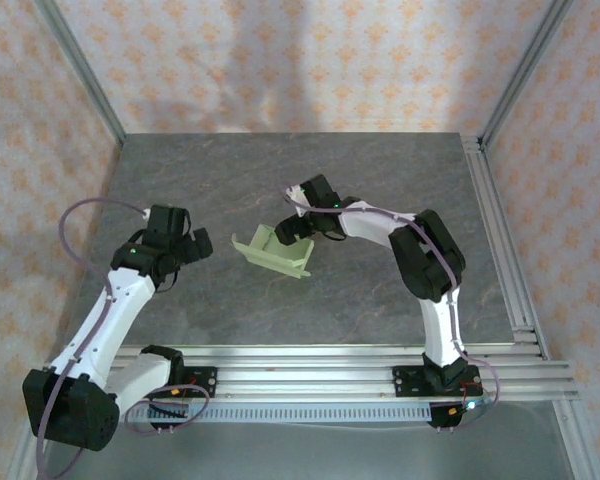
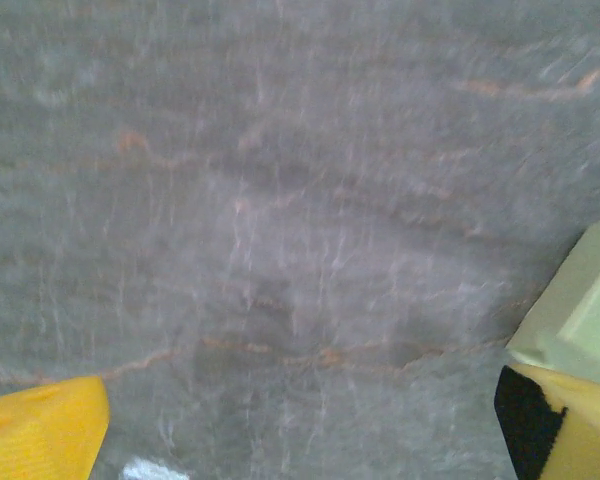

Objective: Fold the paper box

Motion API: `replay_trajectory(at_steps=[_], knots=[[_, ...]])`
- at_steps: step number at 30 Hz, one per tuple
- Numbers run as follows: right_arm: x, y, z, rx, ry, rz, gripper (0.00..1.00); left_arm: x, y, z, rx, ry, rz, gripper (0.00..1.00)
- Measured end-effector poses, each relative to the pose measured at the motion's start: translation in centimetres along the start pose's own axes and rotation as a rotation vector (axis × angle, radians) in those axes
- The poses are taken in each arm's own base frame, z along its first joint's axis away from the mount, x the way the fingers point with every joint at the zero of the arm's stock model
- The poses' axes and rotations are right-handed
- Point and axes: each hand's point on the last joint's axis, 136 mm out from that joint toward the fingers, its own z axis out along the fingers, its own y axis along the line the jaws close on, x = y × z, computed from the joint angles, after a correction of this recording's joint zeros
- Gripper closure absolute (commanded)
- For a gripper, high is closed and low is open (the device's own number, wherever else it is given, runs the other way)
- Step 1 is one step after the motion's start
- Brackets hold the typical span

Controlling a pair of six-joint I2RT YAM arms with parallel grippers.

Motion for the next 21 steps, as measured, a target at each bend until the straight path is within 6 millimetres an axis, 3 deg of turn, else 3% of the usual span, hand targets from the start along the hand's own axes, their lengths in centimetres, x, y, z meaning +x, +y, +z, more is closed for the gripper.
replay_trajectory(at_steps=[4, 12, 18, 21], knots=[[-0.3, -1.3, 0.3, 0.057, 0.026, 0.001, 0.07, 1.8, 0.0, 1.0, 0.009, 0.055, -0.012, 0.00], [0.6, -6.5, -1.1, 0.209, 0.058, 0.070, 0.07, 2.0, -0.9, 2.3, 0.030, 0.088, 0.009, 0.00], [3.2, -10.9, -4.9, 0.336, 0.078, 0.190, 0.06, 2.3, -2.2, 4.0, 0.064, 0.144, 0.036, 0.00], [4.1, -11.8, -7.4, 0.381, 0.064, 0.215, 0.06, 1.9, -3.0, 4.4, 0.088, 0.149, 0.039, 0.00]])
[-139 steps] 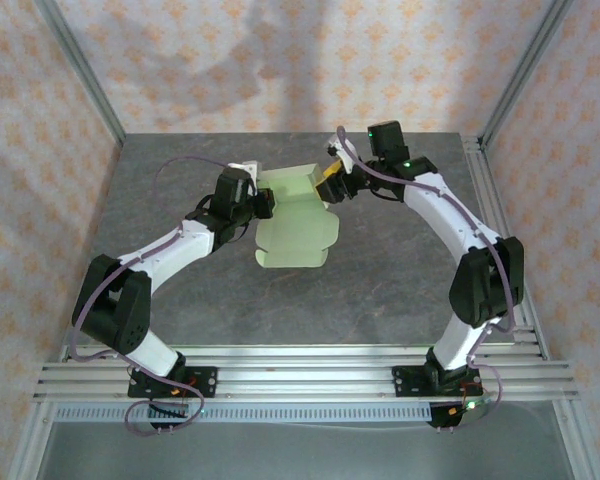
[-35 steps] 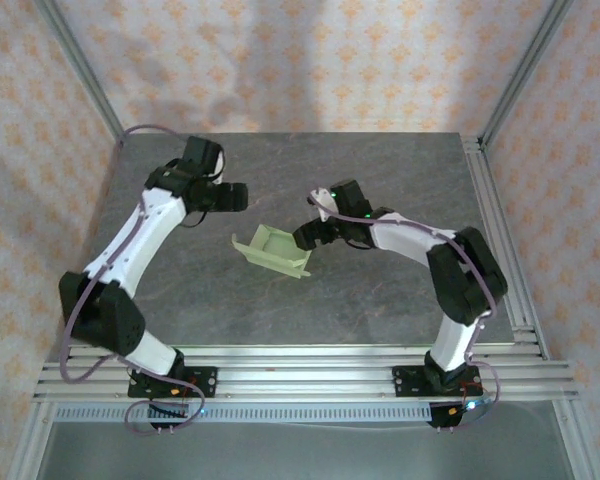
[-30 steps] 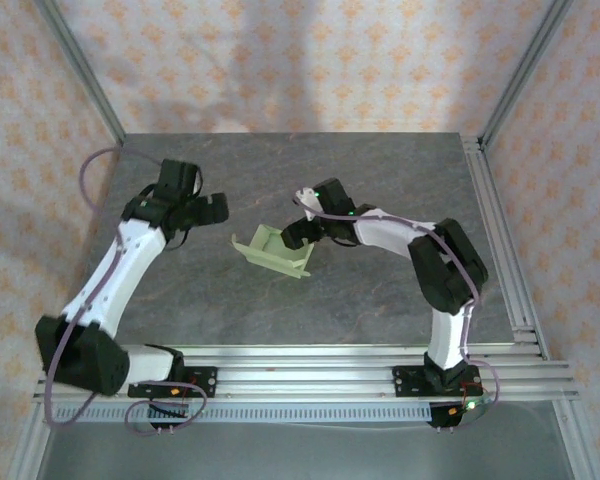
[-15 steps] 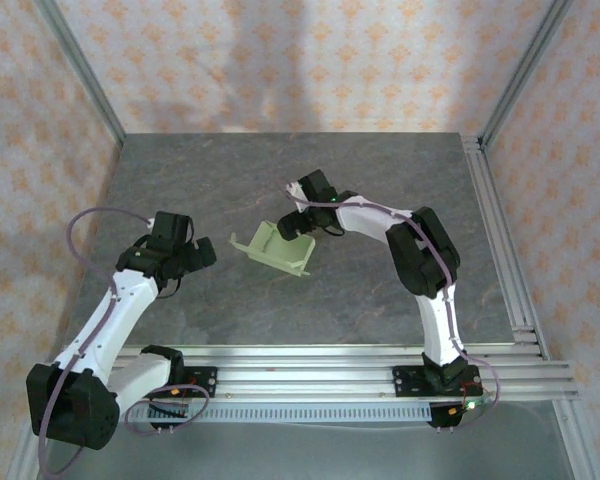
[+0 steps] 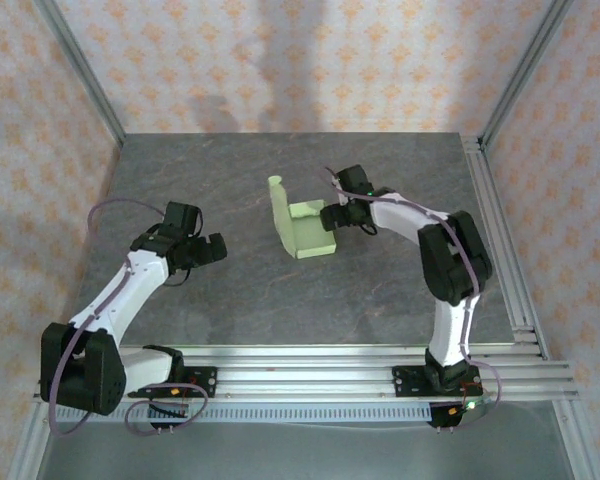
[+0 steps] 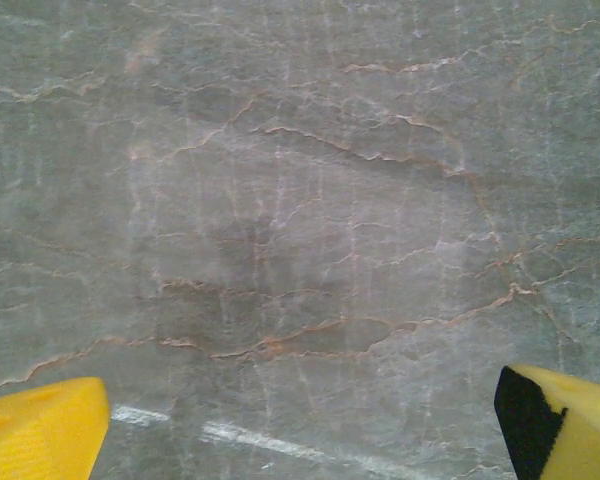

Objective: Fold the paper box

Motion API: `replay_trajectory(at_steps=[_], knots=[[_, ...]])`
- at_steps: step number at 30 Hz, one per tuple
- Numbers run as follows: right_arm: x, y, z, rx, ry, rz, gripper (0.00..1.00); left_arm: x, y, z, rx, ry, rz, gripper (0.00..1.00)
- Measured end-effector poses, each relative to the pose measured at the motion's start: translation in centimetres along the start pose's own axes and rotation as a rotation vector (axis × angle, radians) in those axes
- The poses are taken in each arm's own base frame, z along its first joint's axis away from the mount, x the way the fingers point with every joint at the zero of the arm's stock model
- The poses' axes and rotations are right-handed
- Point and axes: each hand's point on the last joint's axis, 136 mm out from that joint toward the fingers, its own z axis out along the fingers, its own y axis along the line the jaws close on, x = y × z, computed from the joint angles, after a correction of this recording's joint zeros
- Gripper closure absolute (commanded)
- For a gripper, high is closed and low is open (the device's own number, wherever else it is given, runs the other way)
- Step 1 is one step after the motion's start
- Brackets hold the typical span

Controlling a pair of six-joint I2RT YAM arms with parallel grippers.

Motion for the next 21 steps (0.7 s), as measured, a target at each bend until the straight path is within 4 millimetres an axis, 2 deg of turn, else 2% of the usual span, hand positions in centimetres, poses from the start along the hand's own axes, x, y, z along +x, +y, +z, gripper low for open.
replay_trajectory(at_steps=[4, 7, 10, 12, 13, 16, 21], knots=[[0.9, -0.7, -2.7, -0.001, -0.053, 0.026, 0.07, -0.6, -0.8, 0.3, 0.034, -0.010, 0.003, 0.00], [1.1, -1.8, -4.2, -0.006, -0.101, 0.100, 0.14, -0.8, -1.4, 0.3, 0.059, -0.018, 0.003, 0.00], [1.2, -4.4, -4.4, 0.025, -0.113, 0.207, 0.28, -1.2, -1.9, 0.2, 0.080, -0.032, 0.004, 0.00], [1.8, -5.9, -4.0, 0.049, -0.098, 0.272, 0.47, -1.2, -2.4, 0.2, 0.094, -0.038, 0.007, 0.00], [2.2, -6.2, -3.8, 0.053, -0.090, 0.300, 0.49, -1.3, -2.6, 0.2, 0.099, -0.041, 0.009, 0.00], [3.6, -5.6, -3.0, 0.024, -0.054, 0.347, 0.51, -1.3, -3.1, 0.1, 0.110, -0.048, 0.016, 0.00], [5.7, -2.4, -1.6, -0.063, 0.004, 0.361, 0.57, -1.4, -3.2, 0.2, 0.116, -0.063, 0.014, 0.00]])
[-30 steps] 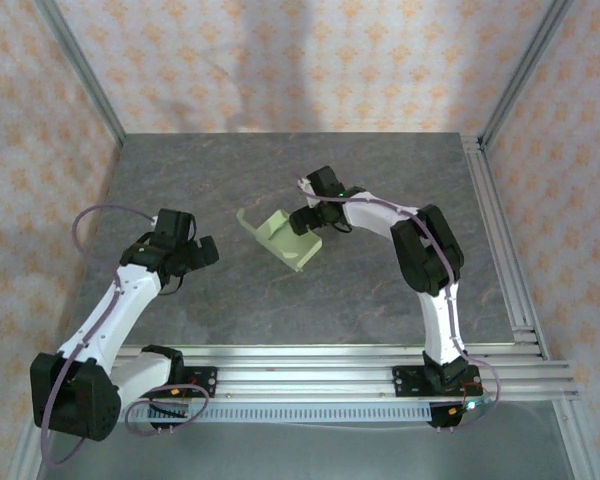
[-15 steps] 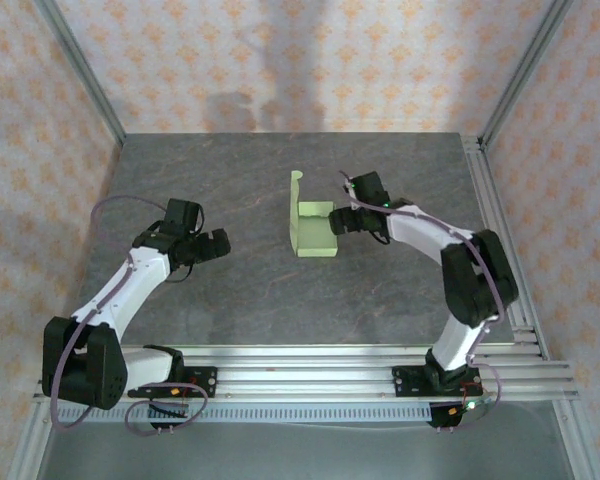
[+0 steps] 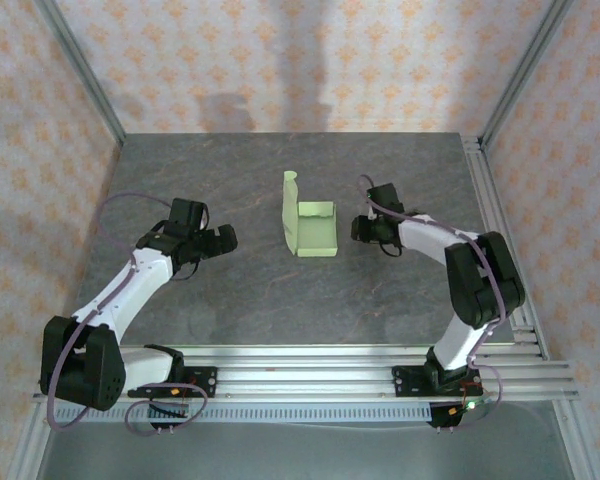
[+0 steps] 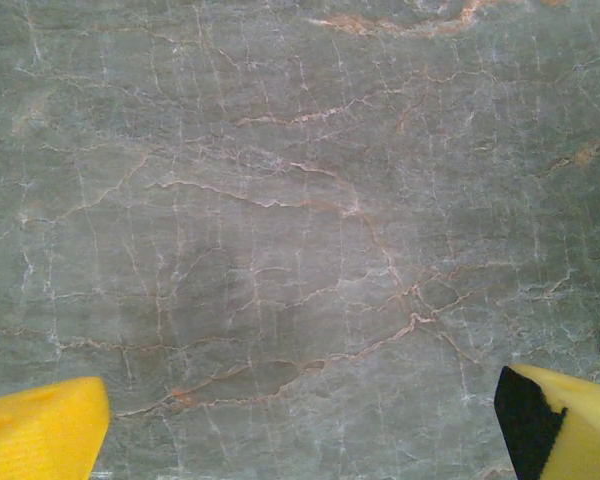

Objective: Fold the paper box

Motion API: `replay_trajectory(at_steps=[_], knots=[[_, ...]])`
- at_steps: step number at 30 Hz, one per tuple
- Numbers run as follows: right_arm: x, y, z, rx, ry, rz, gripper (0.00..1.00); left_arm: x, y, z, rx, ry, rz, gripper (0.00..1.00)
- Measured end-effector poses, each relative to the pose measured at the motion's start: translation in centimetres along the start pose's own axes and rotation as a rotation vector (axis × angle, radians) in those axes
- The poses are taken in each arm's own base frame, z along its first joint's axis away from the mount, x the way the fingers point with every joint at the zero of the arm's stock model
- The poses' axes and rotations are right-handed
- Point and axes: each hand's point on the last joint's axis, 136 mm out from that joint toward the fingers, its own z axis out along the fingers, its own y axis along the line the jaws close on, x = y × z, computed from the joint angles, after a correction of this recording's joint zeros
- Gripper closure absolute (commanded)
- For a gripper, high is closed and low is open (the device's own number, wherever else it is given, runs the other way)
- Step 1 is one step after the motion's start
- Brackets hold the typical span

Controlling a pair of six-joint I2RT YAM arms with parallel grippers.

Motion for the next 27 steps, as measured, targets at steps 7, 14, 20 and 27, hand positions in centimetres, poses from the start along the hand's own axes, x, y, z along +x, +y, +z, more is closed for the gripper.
replay_trajectory(at_steps=[7, 14, 20, 27], knots=[[2.6, 5.4, 1.9, -0.119, 0.051, -0.027, 0.59, 0.0, 0.2, 0.1, -0.007, -0.005, 0.001, 0.00], [4.2, 12.1, 2.9, -0.242, 0.037, -0.088, 0.50, -0.5, 0.4, 0.1, -0.020, -0.025, 0.001, 0.00], [4.4, 16.0, 2.3, -0.322, -0.012, -0.157, 0.41, -1.1, 0.9, 0.0, -0.030, -0.038, -0.019, 0.00], [-0.2, 13.3, -1.3, -0.289, -0.137, -0.218, 0.40, -1.3, 0.6, 0.0, -0.017, -0.051, -0.039, 0.00]])
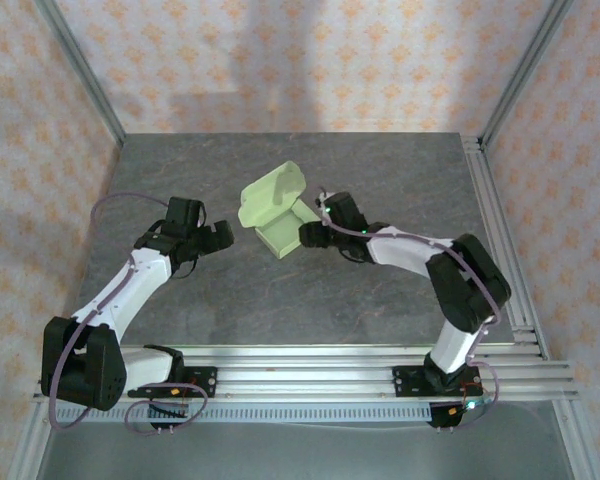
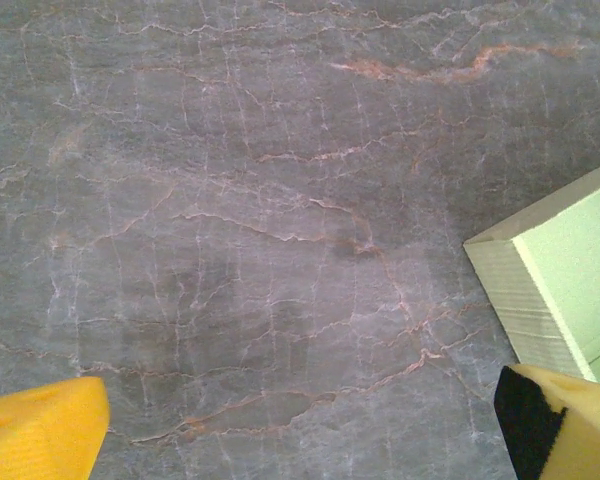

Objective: Fold the paper box

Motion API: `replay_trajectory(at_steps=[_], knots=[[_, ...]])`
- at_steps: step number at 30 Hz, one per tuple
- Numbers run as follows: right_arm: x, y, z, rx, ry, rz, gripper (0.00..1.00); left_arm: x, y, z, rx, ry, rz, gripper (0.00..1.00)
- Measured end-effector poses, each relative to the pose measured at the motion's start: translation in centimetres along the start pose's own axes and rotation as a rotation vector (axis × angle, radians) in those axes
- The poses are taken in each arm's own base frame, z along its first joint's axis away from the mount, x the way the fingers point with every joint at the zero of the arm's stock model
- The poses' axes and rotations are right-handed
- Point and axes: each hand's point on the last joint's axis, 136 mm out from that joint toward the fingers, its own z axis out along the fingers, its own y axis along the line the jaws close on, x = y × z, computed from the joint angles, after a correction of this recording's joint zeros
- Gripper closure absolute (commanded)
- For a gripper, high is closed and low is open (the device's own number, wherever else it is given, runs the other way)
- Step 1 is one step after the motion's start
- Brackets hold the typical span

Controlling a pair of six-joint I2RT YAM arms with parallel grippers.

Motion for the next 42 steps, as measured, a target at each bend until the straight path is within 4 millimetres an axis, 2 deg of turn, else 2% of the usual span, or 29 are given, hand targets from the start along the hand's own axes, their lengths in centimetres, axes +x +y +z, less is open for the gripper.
replay_trajectory(at_steps=[3, 7, 13, 17, 23, 26, 30, 34, 38, 42], knots=[[-2.5, -2.1, -0.3, 0.017, -0.007, -0.025, 0.45, -0.1, 0.0, 0.1, 0.004, -0.007, -0.010, 0.00], [-5.1, -4.2, 1.4, 0.017, 0.013, -0.057, 0.60, 0.0, 0.0, 0.1, 0.004, -0.006, -0.016, 0.00], [-5.4, -5.1, 5.3, -0.049, 0.109, -0.088, 0.63, 0.5, 0.3, -0.1, 0.004, -0.007, -0.028, 0.00], [-4.6, -4.5, 7.1, -0.118, 0.172, -0.096, 0.62, 0.7, 0.4, -0.1, 0.001, -0.004, -0.027, 0.00], [-4.5, -3.8, 7.2, -0.161, 0.196, -0.098, 0.66, 0.7, 0.4, -0.1, 0.001, -0.003, -0.026, 0.00], [-4.2, -3.7, 7.4, -0.171, 0.209, -0.090, 0.55, 0.9, 0.5, 0.2, -0.005, 0.007, -0.026, 0.00], [-4.3, -3.7, 7.3, -0.174, 0.192, -0.075, 0.52, 1.1, 0.6, 0.6, -0.012, 0.019, -0.025, 0.00], [-4.1, -3.6, 6.1, -0.164, 0.183, -0.046, 0.51, 1.1, 0.6, 0.6, -0.012, 0.020, -0.025, 0.00], [-5.5, -2.6, 5.0, -0.165, 0.144, -0.055, 0.51, 1.1, 0.6, 0.6, -0.011, 0.019, -0.024, 0.00], [-5.5, -1.5, 5.0, -0.161, 0.139, -0.087, 0.52, 1.1, 0.6, 0.6, -0.012, 0.019, -0.024, 0.00]])
